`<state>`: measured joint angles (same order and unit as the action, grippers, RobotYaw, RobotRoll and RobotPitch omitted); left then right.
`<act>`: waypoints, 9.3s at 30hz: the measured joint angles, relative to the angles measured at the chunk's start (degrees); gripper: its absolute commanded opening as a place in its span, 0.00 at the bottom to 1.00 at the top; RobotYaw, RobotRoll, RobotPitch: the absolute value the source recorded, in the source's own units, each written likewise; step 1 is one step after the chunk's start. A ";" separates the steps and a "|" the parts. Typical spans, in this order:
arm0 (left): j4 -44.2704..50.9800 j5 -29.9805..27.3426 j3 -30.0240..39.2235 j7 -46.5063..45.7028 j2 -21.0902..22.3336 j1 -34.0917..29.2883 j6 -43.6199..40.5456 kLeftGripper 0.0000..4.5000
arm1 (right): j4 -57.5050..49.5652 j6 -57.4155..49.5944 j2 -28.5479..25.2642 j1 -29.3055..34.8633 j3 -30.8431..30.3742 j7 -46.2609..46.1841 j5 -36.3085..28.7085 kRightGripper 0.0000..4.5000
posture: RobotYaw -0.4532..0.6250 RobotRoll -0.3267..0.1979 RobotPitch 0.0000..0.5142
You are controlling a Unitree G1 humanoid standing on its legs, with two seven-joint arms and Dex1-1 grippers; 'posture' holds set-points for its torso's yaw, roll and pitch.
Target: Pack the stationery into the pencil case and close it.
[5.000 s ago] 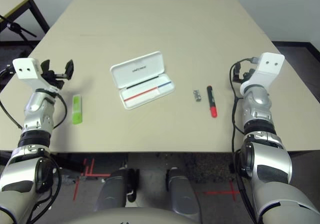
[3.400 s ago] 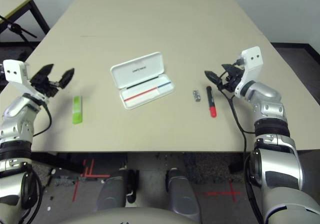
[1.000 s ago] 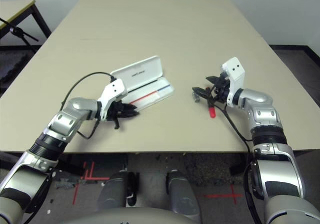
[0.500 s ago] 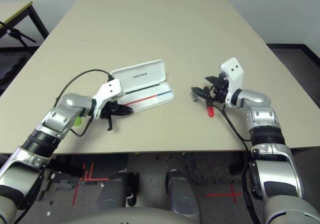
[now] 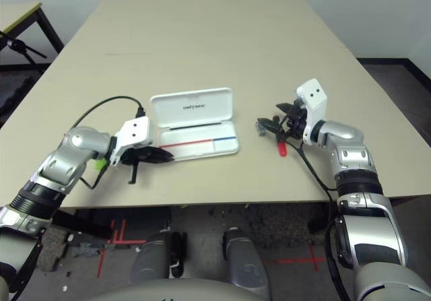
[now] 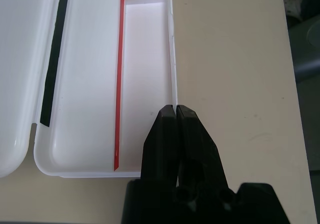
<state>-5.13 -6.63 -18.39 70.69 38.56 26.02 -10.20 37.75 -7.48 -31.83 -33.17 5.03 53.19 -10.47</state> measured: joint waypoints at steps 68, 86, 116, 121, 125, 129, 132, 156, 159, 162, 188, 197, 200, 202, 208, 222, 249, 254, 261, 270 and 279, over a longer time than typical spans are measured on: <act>14.48 -7.13 9.64 0.03 5.15 -3.25 -4.31 0.99 | -0.89 0.08 -1.35 -0.12 -1.90 1.11 1.08 1.00 | 0.38 0.62 0.15; 15.47 -7.36 8.65 -0.89 5.09 -2.55 -5.53 0.99 | -19.49 -47.89 -0.01 -11.20 6.79 -30.68 0.37 1.00 | 0.36 0.62 0.20; 14.87 -6.44 6.34 -1.44 4.57 -3.51 -2.74 0.99 | -25.91 -59.25 0.29 -0.24 0.53 -29.45 -1.17 1.00 | 0.37 0.62 0.18; 13.83 -6.35 6.01 -1.43 4.57 -3.51 -2.19 1.00 | -24.66 -58.10 -0.88 -0.03 0.56 -28.76 -1.25 0.87 | 0.36 0.62 0.18; 13.43 -5.98 5.89 -1.43 4.53 -3.51 -1.81 1.00 | -24.17 -57.90 -1.99 -0.03 0.43 -27.07 -1.82 0.57 | 0.36 0.62 0.18; 13.42 -5.68 5.73 -1.43 4.29 -3.51 -1.61 1.00 | -23.86 -57.82 -5.20 0.04 0.16 -25.06 -2.17 0.22 | 0.36 0.62 0.18; 13.42 -5.61 5.61 -1.43 4.28 -3.52 -1.54 1.00 | -23.16 -57.67 -7.06 0.04 -0.04 -23.64 -2.26 0.11 | 0.36 0.62 0.19; 13.31 -5.19 5.74 -1.41 5.49 -4.51 -1.52 1.00 | -28.62 -22.74 -23.40 1.25 -17.66 9.44 3.67 0.11 | 0.38 0.62 0.19; 13.44 -5.20 6.01 -1.41 5.85 -4.57 -1.55 1.00 | -28.11 -19.05 -22.76 -0.25 -18.16 11.79 4.81 0.11 | 0.39 0.62 0.19; 13.69 -5.22 6.51 -1.39 7.13 -4.63 -1.65 1.00 | -28.21 -17.11 -22.01 -2.01 -18.76 14.38 5.52 0.11 | 0.39 0.62 0.19; 15.47 -5.32 7.07 -1.80 7.32 -4.38 -3.41 1.00 | -34.94 -19.19 -3.59 -12.12 -25.67 22.05 6.25 0.11 | 0.41 0.62 0.17; 15.51 -5.31 7.06 -2.14 7.26 -4.39 -3.46 1.00 | -32.01 -15.83 1.25 -12.72 -26.93 18.96 7.75 0.11 | 0.41 0.62 0.15; 15.56 -5.31 7.06 -2.14 7.27 -4.35 -3.70 1.00 | -30.54 -12.73 4.06 -12.85 -27.55 17.43 8.63 0.11 | 0.42 0.62 0.14; 15.55 -5.31 7.06 -2.14 7.29 -4.35 -3.74 1.00 | -30.04 -10.68 5.46 -12.85 -28.31 17.06 9.14 0.11 | 0.42 0.62 0.13; 15.22 -5.30 7.09 -2.03 7.70 -4.36 -3.08 1.00 | -25.51 -5.34 7.17 -13.04 -29.26 15.99 11.36 0.11 | 0.42 0.62 0.12; 13.51 -5.20 7.08 -1.90 7.81 -4.41 -1.00 1.00 | -19.62 0.05 9.87 -13.20 -30.85 14.49 15.29 0.11 | 0.42 0.62 0.12; 13.22 -5.55 7.20 -1.93 7.75 -5.22 -2.54 1.00 | -32.82 -12.55 -0.92 -9.40 -26.10 19.93 8.77 1.00 | 0.41 0.62 0.14; 13.22 -5.84 7.79 -1.94 7.82 -6.50 -3.27 1.00 | -40.25 -20.76 -10.45 -3.86 -21.80 24.88 3.02 1.00 | 0.40 0.62 0.15; 13.17 -7.89 9.47 -1.94 7.51 -6.87 -3.57 1.00 | -44.75 -25.78 -14.69 -0.86 -16.68 25.09 -2.94 1.00 | 0.39 0.62 0.16; 13.16 -9.16 12.26 -5.60 6.80 -6.97 -8.30 1.00 | -45.72 -26.41 -13.62 -0.26 -16.98 22.60 -4.15 1.00 | 0.40 0.62 0.17; 13.90 -11.39 20.35 -22.76 0.81 -6.63 -27.18 1.00 | -44.27 -24.97 -12.09 -0.27 -17.97 21.16 -3.96 1.00 | 0.40 0.62 0.17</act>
<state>8.77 -18.02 1.95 47.93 39.37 19.39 -37.38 -6.52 -32.45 -43.92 -33.44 -12.94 74.35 -14.43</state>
